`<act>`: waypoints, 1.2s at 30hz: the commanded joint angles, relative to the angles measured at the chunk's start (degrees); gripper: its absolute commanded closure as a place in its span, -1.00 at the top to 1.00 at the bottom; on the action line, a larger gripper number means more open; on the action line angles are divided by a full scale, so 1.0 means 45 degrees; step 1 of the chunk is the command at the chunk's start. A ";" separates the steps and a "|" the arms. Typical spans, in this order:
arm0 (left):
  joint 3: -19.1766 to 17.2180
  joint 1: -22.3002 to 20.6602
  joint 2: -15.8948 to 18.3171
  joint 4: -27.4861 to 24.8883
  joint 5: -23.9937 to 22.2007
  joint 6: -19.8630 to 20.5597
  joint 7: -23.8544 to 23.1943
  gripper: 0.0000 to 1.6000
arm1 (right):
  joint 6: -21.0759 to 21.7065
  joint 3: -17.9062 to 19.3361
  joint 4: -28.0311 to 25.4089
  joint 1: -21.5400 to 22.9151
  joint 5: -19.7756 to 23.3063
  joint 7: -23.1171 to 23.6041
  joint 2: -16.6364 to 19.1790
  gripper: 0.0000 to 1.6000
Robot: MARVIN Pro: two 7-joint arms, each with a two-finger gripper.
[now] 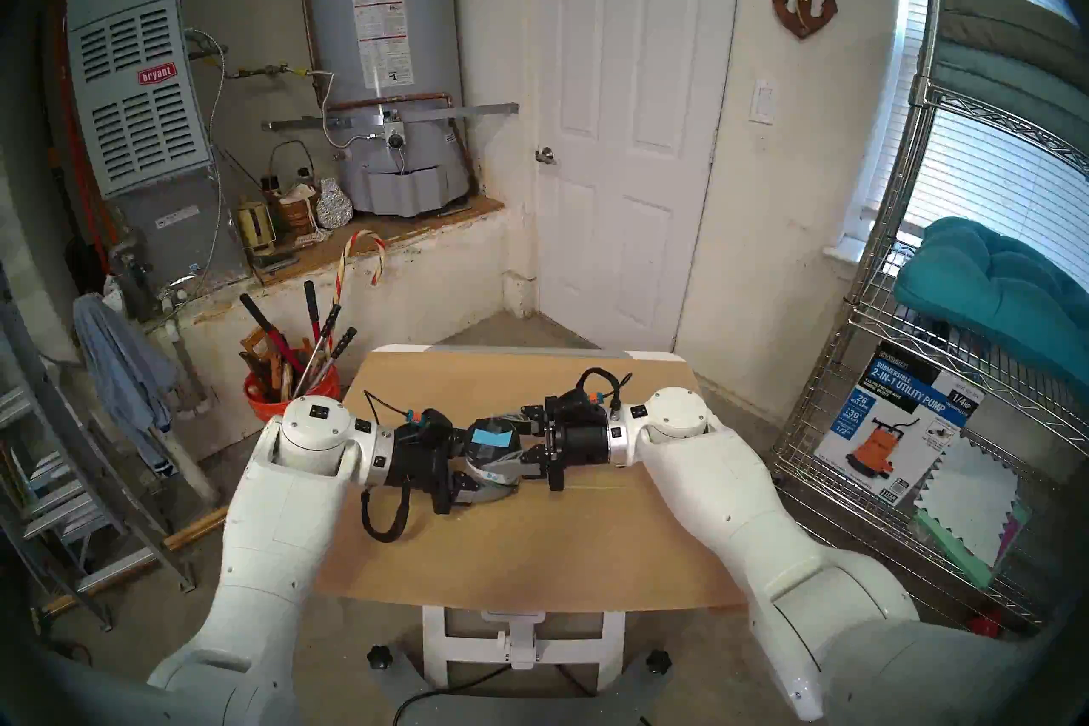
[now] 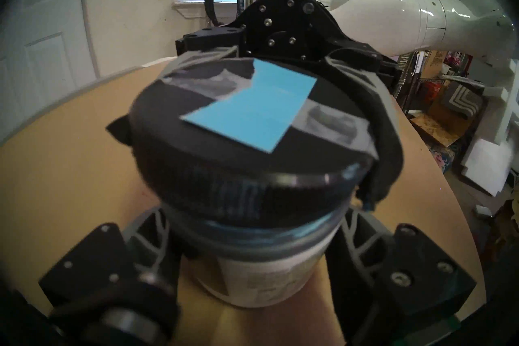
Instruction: Open paint jar
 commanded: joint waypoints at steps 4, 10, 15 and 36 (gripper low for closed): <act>-0.0008 0.0011 -0.0163 -0.0292 -0.0265 0.0072 -0.0151 -1.00 | 0.0203 0.0404 -0.1154 -0.0296 0.0564 0.0257 -0.0120 -0.91; -0.0026 -0.0034 -0.0149 -0.0192 -0.0270 0.0030 -0.0151 -1.00 | 0.0367 0.0542 -0.1505 -0.0442 0.0480 0.0194 -0.0121 -0.89; -0.0042 -0.0029 -0.0138 -0.0210 -0.0226 0.0038 -0.0151 -1.00 | 0.0319 0.0704 -0.1583 -0.0567 0.0373 -0.0201 -0.0214 -0.92; -0.0171 0.0323 -0.0269 -0.0459 0.0176 -0.0331 0.0546 -1.00 | 0.0336 0.2400 -0.2563 -0.1756 0.0487 -0.2545 0.0293 -1.00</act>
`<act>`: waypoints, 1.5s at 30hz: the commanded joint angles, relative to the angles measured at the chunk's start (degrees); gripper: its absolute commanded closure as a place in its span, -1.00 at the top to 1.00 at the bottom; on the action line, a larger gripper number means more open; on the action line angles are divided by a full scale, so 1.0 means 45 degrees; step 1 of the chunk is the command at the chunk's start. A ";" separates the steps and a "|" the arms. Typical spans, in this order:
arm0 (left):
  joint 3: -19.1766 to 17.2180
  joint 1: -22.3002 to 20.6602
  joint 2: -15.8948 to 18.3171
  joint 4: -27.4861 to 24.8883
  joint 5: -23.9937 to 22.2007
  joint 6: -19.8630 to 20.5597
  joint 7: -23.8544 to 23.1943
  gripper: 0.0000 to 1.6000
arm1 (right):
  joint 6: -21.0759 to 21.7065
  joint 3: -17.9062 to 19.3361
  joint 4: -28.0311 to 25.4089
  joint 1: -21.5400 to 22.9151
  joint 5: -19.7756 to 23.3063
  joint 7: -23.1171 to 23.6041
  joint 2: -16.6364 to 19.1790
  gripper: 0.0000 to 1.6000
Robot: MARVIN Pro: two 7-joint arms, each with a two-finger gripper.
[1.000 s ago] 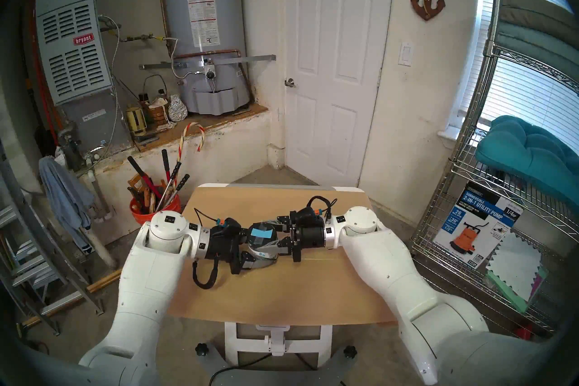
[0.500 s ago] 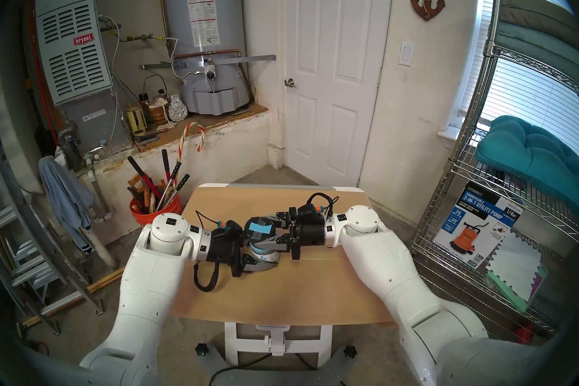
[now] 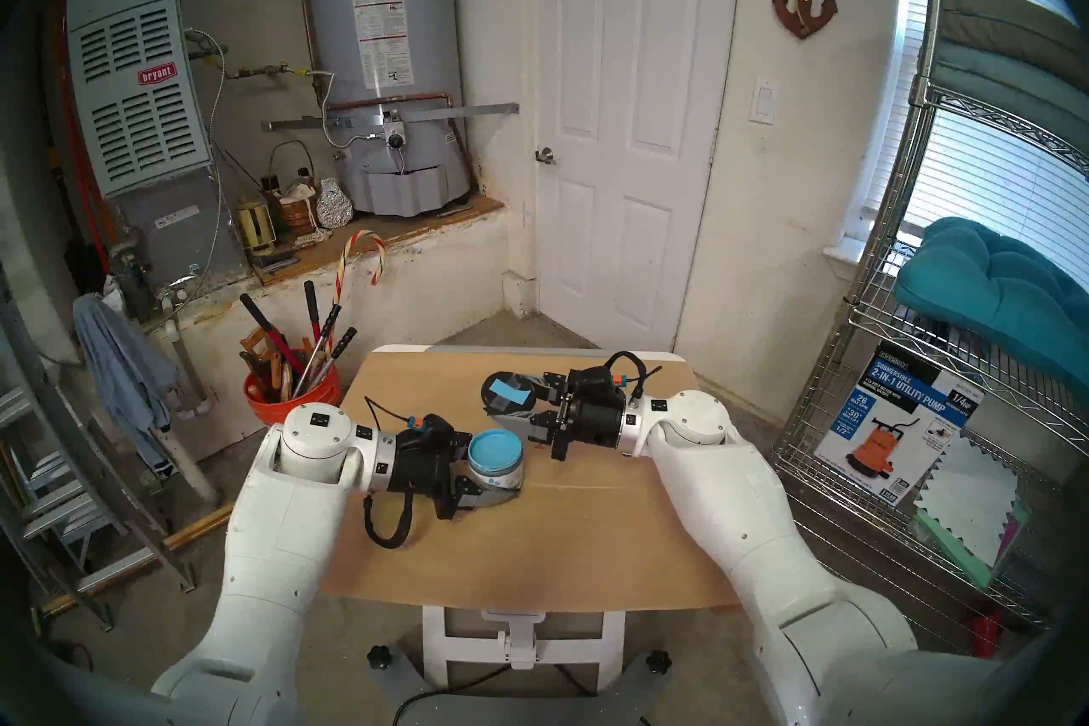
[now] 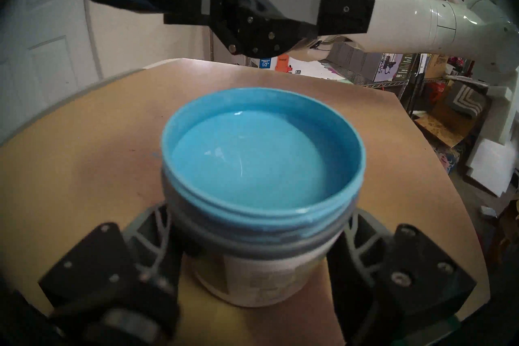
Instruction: Open paint jar
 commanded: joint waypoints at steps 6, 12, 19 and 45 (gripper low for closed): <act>-0.0047 0.0082 -0.0067 -0.0282 0.0024 -0.0049 0.0178 -1.00 | 0.0068 0.0571 -0.0744 -0.0688 0.0184 -0.0324 0.0435 -1.00; -0.0087 0.0179 -0.0070 -0.0412 0.0025 0.0019 0.0173 -1.00 | 0.0070 0.0812 -0.0793 -0.0985 0.0178 -0.0590 0.0539 -1.00; -0.0100 0.0283 -0.0043 -0.0544 0.0007 0.0027 0.0107 -1.00 | 0.0001 0.1010 -0.0845 -0.1290 0.0177 -0.0619 0.0679 -1.00; -0.0175 0.0504 -0.0151 -0.0864 0.0171 0.0133 0.0107 1.00 | 0.0899 0.0739 -0.1605 -0.1593 -0.1901 -0.2566 0.1031 -1.00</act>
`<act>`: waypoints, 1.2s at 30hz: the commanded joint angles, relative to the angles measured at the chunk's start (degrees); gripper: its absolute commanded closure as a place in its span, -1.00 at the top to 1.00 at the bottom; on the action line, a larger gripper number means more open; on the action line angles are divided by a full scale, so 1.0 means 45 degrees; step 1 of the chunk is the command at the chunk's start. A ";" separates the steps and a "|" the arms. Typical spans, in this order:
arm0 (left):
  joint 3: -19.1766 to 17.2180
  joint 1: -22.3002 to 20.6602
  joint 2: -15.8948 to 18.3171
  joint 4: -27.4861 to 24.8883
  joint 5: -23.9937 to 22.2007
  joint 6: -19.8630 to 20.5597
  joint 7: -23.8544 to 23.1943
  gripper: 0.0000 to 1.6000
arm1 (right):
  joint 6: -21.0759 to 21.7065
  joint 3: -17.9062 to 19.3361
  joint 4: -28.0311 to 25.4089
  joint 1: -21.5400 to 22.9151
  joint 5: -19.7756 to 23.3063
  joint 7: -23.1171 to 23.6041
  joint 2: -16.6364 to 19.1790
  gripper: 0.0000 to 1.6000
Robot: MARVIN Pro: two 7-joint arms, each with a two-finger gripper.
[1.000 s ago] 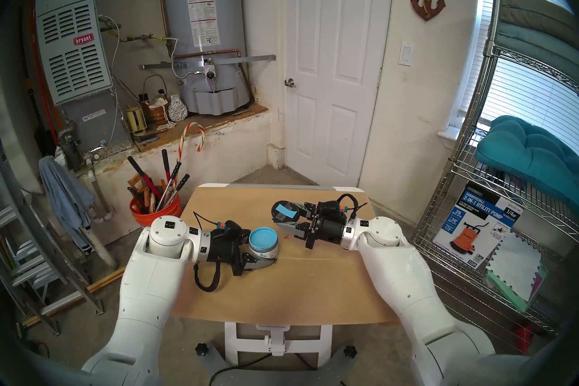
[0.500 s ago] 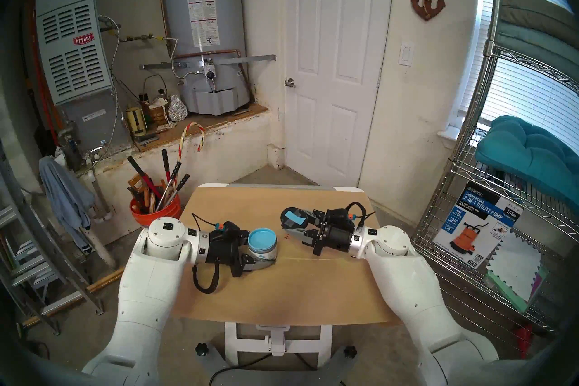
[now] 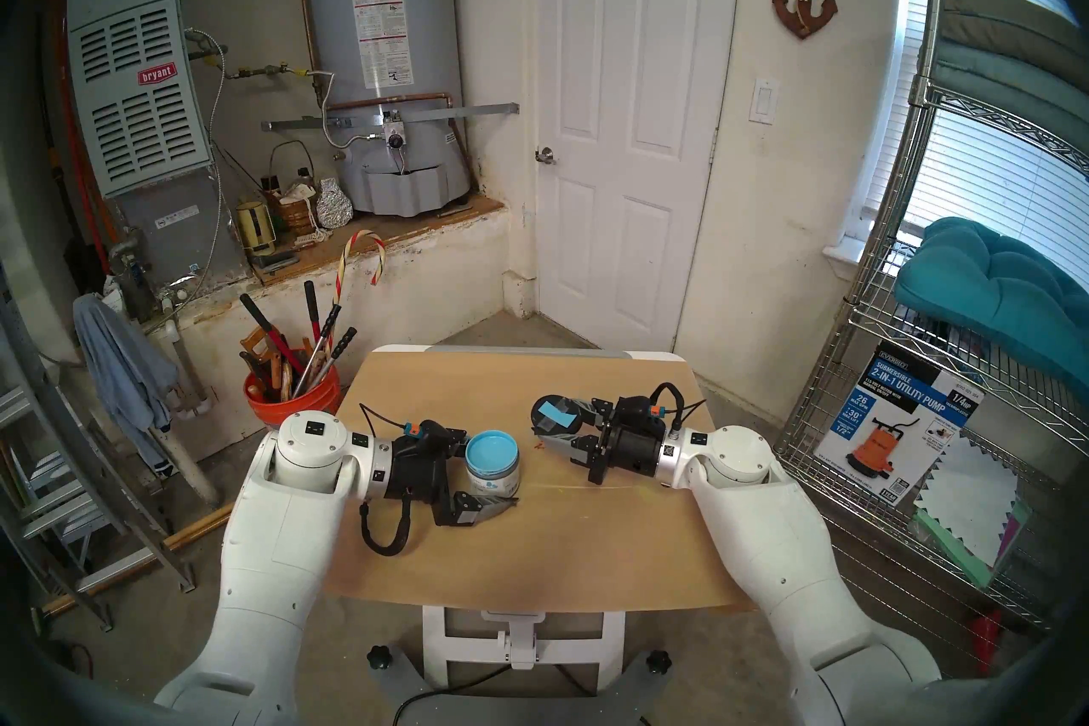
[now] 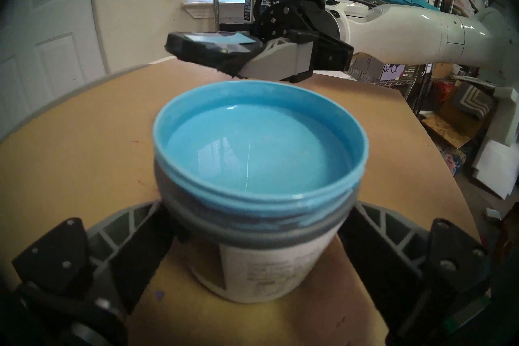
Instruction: Open paint jar
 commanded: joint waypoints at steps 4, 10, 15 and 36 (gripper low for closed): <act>-0.0010 0.0039 -0.0082 -0.0413 0.0006 0.0037 0.0037 1.00 | 0.1234 -0.0345 -0.0499 0.0222 -0.1102 -0.1182 0.0003 -1.00; -0.0100 0.0172 -0.0085 -0.0753 -0.0019 0.0223 -0.0087 1.00 | 0.2125 -0.0567 -0.0415 0.0313 -0.1757 -0.1829 -0.0140 -1.00; -0.0182 0.0245 -0.0065 -0.1041 -0.0079 0.0524 -0.0379 1.00 | 0.2973 -0.0668 -0.0482 0.0361 -0.2142 -0.2384 -0.0276 -0.63; -0.0466 0.0614 -0.0044 -0.1558 0.0084 0.0966 -0.0629 1.00 | 0.4061 -0.0466 -0.0874 0.0399 -0.2122 -0.2325 -0.0208 1.00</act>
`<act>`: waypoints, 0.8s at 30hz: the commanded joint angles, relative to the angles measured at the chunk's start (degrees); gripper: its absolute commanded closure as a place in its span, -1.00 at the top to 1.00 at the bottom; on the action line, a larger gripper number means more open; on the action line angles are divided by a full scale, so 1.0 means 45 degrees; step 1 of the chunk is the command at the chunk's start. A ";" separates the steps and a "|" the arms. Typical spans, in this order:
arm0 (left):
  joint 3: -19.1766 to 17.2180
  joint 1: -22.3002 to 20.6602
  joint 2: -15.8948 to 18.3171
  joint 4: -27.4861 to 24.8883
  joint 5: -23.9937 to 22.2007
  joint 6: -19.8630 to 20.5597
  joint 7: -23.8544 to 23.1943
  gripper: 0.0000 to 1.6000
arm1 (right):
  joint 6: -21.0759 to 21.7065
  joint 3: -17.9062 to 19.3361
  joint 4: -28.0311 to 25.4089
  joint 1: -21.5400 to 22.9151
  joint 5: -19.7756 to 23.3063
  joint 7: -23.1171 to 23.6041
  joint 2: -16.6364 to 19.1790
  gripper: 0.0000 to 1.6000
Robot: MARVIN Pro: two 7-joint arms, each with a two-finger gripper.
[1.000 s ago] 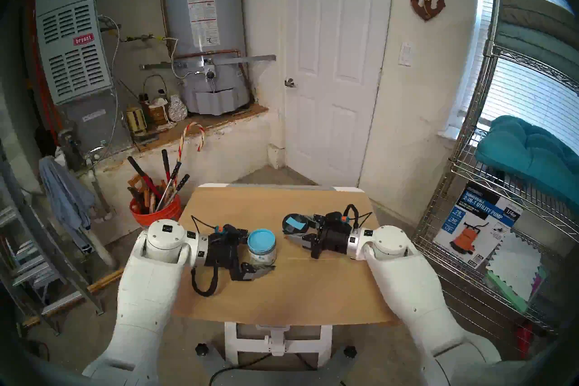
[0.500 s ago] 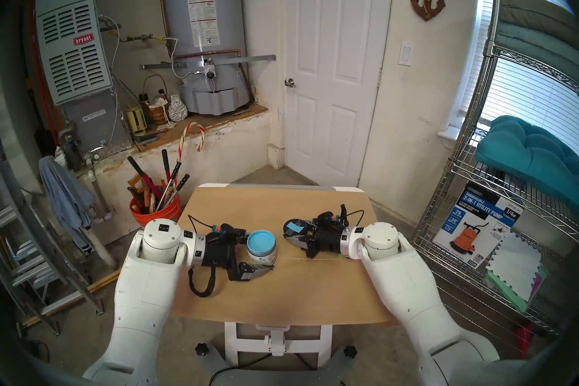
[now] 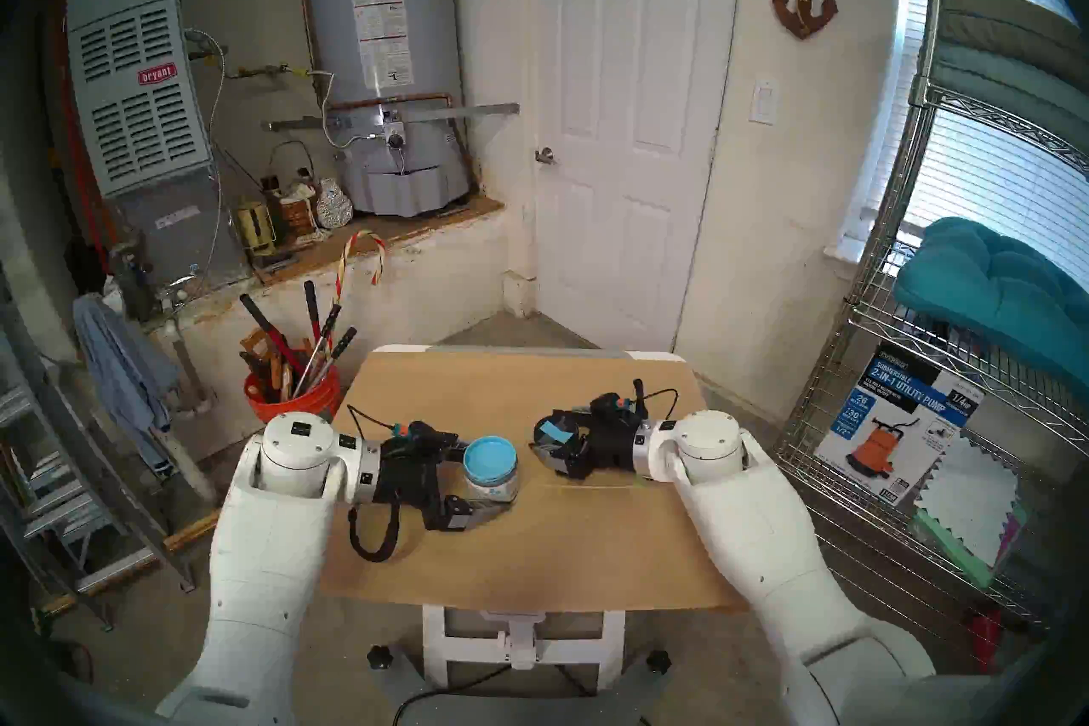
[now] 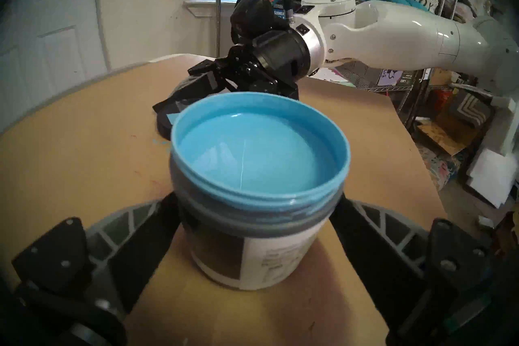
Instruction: Open paint jar
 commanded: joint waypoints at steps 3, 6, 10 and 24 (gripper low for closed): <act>-0.0090 0.0173 0.0048 -0.0660 0.0009 0.0220 -0.0003 1.00 | 0.0181 0.0263 -0.0494 -0.0001 0.0234 0.0127 0.0091 1.00; -0.0126 0.0284 0.0077 -0.0859 0.0010 0.0324 -0.0003 1.00 | 0.0175 0.0312 -0.0474 0.0023 0.0223 0.0151 0.0099 1.00; -0.0198 0.0461 0.0125 -0.1090 -0.0034 0.0426 -0.0003 1.00 | 0.0192 0.0373 -0.0495 0.0002 0.0181 0.0131 0.0102 1.00; -0.0418 0.1026 0.0416 -0.1891 -0.0125 0.0784 -0.0003 1.00 | 0.0138 0.0526 -0.0660 -0.0085 0.0173 0.0223 0.0049 1.00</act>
